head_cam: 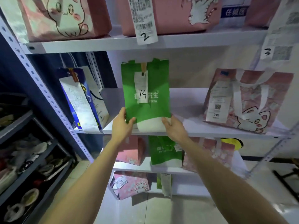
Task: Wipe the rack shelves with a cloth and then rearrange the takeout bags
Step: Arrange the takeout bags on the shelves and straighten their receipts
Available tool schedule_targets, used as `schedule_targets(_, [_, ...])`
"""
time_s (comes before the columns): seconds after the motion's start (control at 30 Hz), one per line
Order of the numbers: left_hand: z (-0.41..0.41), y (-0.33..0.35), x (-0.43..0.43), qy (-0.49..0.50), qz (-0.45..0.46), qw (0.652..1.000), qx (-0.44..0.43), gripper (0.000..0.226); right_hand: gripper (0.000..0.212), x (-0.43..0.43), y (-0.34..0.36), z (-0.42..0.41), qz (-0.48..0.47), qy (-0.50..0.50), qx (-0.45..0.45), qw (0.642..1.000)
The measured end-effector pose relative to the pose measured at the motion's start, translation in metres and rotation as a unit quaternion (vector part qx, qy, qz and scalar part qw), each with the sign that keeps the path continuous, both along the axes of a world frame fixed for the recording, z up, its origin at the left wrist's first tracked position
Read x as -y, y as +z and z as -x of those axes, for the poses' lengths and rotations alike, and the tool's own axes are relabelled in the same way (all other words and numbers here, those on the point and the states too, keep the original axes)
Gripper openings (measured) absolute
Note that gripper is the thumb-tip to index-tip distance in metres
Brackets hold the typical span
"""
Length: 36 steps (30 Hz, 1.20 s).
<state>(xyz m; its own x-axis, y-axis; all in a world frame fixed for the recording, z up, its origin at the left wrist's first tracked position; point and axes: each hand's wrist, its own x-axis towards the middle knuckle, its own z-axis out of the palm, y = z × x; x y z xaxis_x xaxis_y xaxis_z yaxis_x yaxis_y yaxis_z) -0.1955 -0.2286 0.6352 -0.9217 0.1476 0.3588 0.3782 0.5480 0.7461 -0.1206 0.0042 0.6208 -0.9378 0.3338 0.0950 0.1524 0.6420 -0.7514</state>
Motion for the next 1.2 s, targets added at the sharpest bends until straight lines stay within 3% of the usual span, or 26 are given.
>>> schedule_targets(0.1, [0.005,-0.031,0.015,-0.023,0.008,0.998,0.056,0.038,0.045,0.006,-0.026,-0.004,-0.007,-0.016,0.004,1.0])
schedule_targets(0.2, [0.025,-0.026,0.012,0.012,-0.002,1.0,0.015,0.039,0.041,0.012,-0.015,0.015,0.016,-0.016,-0.006,1.0])
schedule_targets(0.3, [0.037,-0.022,0.011,0.035,-0.022,0.999,0.005,0.028,0.041,0.019,-0.01,0.027,0.038,-0.019,-0.007,0.999])
schedule_targets(0.47, [0.029,-0.054,0.027,0.02,0.029,0.999,0.035,0.01,0.044,0.016,-0.034,0.018,0.01,-0.015,0.023,1.0])
schedule_targets(0.63, [0.034,-0.057,0.036,0.019,0.001,0.998,0.052,0.011,0.056,0.008,-0.021,0.02,0.09,-0.035,0.004,0.995])
schedule_targets(0.83, [0.036,-0.06,0.048,0.005,-0.016,0.997,0.07,0.025,0.055,0.007,-0.028,0.01,0.028,-0.073,-0.003,0.997])
schedule_targets(1.0, [0.025,-0.06,0.051,-0.017,-0.043,0.996,0.083,0.019,0.036,0.007,-0.03,-0.005,0.033,-0.041,-0.014,0.999])
schedule_targets(1.13, [-0.008,-0.077,0.061,0.028,0.018,0.999,0.02,0.027,0.025,0.023,-0.058,-0.046,0.04,-0.098,-0.119,0.987])
schedule_targets(1.2, [-0.031,-0.093,0.066,0.051,0.026,0.998,-0.005,0.026,0.02,0.031,-0.08,-0.066,0.03,-0.11,-0.116,0.987])
